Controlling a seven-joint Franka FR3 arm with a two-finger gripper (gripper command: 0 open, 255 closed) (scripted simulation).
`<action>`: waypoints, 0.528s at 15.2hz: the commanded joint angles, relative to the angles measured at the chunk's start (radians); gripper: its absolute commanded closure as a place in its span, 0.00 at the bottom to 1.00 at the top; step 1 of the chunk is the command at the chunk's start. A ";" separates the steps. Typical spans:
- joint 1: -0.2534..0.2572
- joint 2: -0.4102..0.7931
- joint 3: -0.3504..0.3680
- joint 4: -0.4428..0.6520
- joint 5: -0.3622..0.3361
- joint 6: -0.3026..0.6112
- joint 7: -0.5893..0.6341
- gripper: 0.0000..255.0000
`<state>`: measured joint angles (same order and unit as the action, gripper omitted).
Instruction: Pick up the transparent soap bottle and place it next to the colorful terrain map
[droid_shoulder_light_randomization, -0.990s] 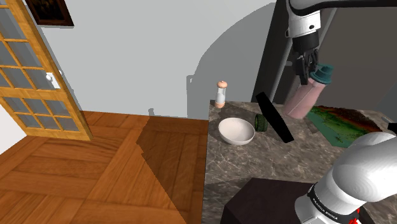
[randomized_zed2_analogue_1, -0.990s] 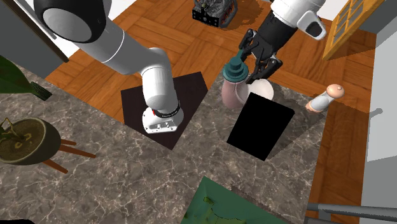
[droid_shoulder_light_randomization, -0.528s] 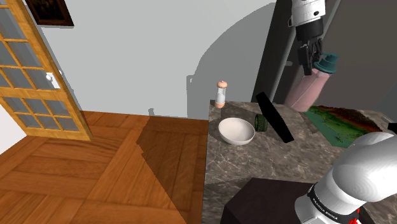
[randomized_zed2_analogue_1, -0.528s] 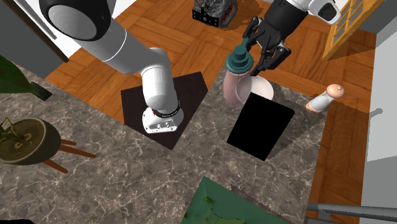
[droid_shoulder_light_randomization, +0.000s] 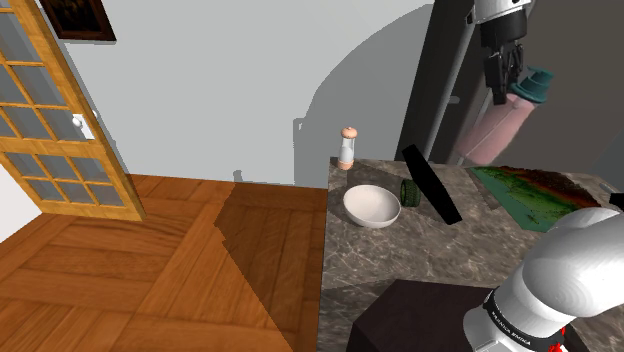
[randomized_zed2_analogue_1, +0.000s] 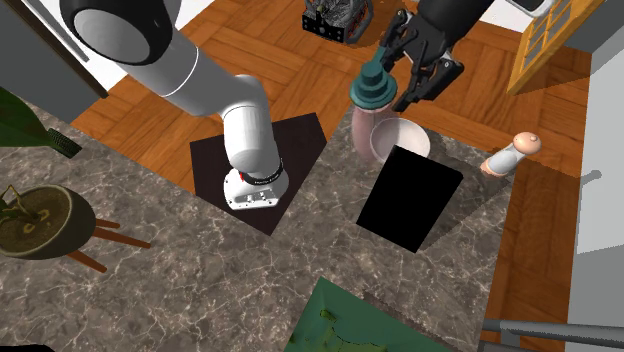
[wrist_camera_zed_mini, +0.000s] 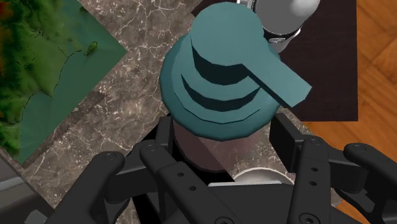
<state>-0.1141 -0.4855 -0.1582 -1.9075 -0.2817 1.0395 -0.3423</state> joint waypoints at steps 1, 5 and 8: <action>-0.010 -0.039 -0.022 -0.026 -0.031 -0.004 -0.036 1.00; -0.031 -0.124 -0.076 -0.082 -0.106 -0.010 -0.118 1.00; -0.048 -0.180 -0.120 -0.113 -0.168 -0.014 -0.183 1.00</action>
<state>-0.1558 -0.6427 -0.2632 -2.0065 -0.4267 1.0274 -0.5022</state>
